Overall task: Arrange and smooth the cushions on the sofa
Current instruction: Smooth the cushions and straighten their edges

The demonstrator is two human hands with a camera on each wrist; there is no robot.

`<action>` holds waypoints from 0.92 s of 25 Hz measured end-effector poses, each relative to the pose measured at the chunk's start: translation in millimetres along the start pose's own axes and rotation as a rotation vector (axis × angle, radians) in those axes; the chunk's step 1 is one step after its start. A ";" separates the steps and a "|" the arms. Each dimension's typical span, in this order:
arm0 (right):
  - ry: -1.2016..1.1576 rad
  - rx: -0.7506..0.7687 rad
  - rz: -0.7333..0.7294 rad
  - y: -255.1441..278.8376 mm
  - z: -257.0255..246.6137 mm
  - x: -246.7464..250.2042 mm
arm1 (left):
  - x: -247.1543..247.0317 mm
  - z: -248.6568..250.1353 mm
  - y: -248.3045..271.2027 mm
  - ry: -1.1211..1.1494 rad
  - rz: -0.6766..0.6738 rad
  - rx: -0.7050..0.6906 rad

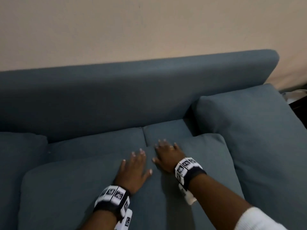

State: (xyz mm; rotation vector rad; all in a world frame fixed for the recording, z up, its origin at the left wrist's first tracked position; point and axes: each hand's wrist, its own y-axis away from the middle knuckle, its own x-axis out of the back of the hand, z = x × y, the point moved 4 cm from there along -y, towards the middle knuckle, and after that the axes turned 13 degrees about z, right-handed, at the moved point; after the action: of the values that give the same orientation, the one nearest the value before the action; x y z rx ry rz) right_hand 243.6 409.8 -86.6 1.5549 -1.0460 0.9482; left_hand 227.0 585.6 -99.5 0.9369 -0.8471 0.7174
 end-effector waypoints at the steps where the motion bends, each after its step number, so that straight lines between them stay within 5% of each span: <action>1: 0.049 0.005 -0.158 9.9 7.8 -9.1 | -10.1 8.9 -5.1 -0.010 -0.173 -0.028; 2: 0.021 0.008 -0.142 9.7 13.7 -5.0 | -8.6 14.7 -16.5 -0.002 -0.209 0.010; 4: -0.148 -0.063 0.263 0.9 33.1 21.2 | 18.1 34.2 -43.0 0.200 0.085 0.074; 5: -0.147 -0.118 0.346 0.7 46.2 27.0 | 26.6 46.3 -49.7 0.221 0.186 0.055; 6: -0.108 -0.136 0.325 5.9 54.3 26.6 | 23.6 57.9 -49.1 0.174 0.189 0.011; 9: 0.047 -0.070 -0.101 35.4 83.8 0.0 | -23.6 89.2 -38.0 -0.066 -0.173 -0.038; 12: -0.067 -0.235 0.406 36.5 136.5 36.6 | -3.0 134.5 -56.1 0.153 0.181 0.010; 13: -0.039 -0.311 0.417 42.0 155.9 38.4 | -3.5 153.5 -58.9 0.116 0.221 -0.048; 16: 0.014 -0.311 -0.008 69.5 192.7 9.6 | -37.5 194.2 -53.3 -0.106 -0.072 -0.203; 19: -0.113 -0.368 0.437 73.0 225.4 38.8 | -22.4 229.5 -81.9 0.117 0.182 -0.122; 20: -0.121 -0.380 0.432 75.5 231.4 40.9 | -22.9 243.5 -86.5 0.104 0.199 -0.149; 23: -0.102 -0.334 0.046 96.3 233.7 7.2 | -54.1 262.8 -78.2 -0.134 -0.011 -0.313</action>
State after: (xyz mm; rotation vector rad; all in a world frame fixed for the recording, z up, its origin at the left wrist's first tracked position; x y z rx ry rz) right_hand 172.1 167.5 -97.3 1.3160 -1.2467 0.6878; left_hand 186.8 309.2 -88.7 0.7126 -1.0379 0.4977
